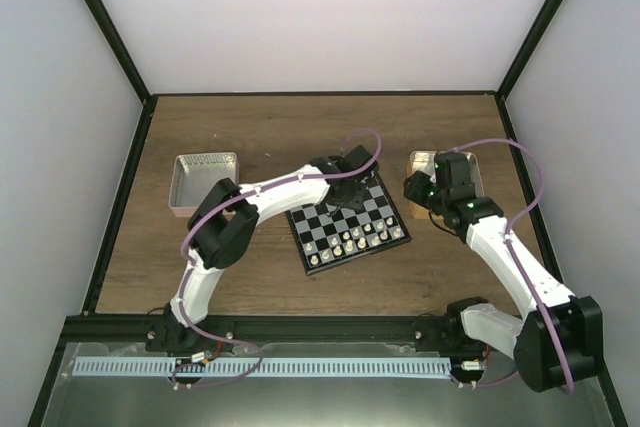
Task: Set up the chess pieces on the board
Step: Pick up the chess piece from the chessboard.
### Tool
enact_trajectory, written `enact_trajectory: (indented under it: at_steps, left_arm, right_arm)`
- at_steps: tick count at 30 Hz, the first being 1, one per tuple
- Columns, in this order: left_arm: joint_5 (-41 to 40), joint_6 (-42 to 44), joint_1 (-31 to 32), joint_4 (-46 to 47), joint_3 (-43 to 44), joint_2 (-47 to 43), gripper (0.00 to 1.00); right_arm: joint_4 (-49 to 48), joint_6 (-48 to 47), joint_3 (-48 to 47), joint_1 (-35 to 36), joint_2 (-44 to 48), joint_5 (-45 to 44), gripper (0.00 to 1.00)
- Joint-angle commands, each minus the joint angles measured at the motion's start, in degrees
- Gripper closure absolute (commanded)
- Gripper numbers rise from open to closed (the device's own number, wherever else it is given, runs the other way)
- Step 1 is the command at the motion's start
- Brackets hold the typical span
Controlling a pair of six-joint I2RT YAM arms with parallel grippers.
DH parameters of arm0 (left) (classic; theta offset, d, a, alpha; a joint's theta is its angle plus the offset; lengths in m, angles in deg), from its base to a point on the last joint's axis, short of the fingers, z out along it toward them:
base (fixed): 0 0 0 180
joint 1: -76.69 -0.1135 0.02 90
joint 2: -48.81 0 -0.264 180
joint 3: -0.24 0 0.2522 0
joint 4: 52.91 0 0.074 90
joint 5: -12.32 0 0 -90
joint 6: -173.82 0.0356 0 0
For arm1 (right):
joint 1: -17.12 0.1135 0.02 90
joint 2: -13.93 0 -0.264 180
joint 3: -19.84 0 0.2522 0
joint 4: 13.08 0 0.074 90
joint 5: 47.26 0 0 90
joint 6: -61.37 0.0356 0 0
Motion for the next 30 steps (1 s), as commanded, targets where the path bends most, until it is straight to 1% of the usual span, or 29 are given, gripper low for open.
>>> enact_trajectory:
  at_steps: [1,6,9,11,15,17,21,26,28,30]
  left_arm:
    - [-0.41,-0.31,0.15,-1.44,2.08,2.34,0.71]
    - [-0.27,-0.14,0.08,-1.89,2.75,3.37,0.71]
    - [-0.32,0.23,0.14,-2.00,3.10,3.77,0.76]
    - [-0.33,0.34,0.15,-2.16,3.20,3.85,0.82]
    - [-0.66,0.62,0.13,-2.52,2.79,3.20,0.90]
    - [-0.59,0.90,0.12,-2.69,2.61,2.55,0.92]
    - [-0.66,1.44,0.28,-3.30,1.31,0.07,0.94]
    - [-0.96,1.86,0.72,-3.73,-3.51,-6.61,0.94]
    - [-2.77,0.96,1.49,-3.88,-8.20,-9.68,0.94]
    - [-2.74,0.37,2.49,-2.88,-12.63,-12.53,0.94]
  right_arm:
    - [-1.29,-0.74,0.36,0.19,-0.16,-0.13,0.53]
    - [-1.72,-0.65,1.00,0.19,0.04,-0.04,0.54]
    - [-1.89,-0.65,1.33,0.13,0.18,-0.20,0.54]
    - [-1.91,-0.56,1.50,0.19,0.19,-0.43,0.54]
    - [-1.86,-0.48,1.92,0.13,0.56,-0.71,0.54]
    - [-1.91,-0.38,2.11,0.13,0.65,-0.68,0.54]
    - [-2.07,-0.22,2.47,0.15,0.74,-0.52,0.54]
    - [-2.41,-0.15,2.84,0.18,0.84,-0.22,0.54]
    - [-2.60,-0.20,3.18,0.15,0.89,-0.18,0.54]
    - [-2.98,-0.04,3.67,0.15,0.79,0.19,0.54]
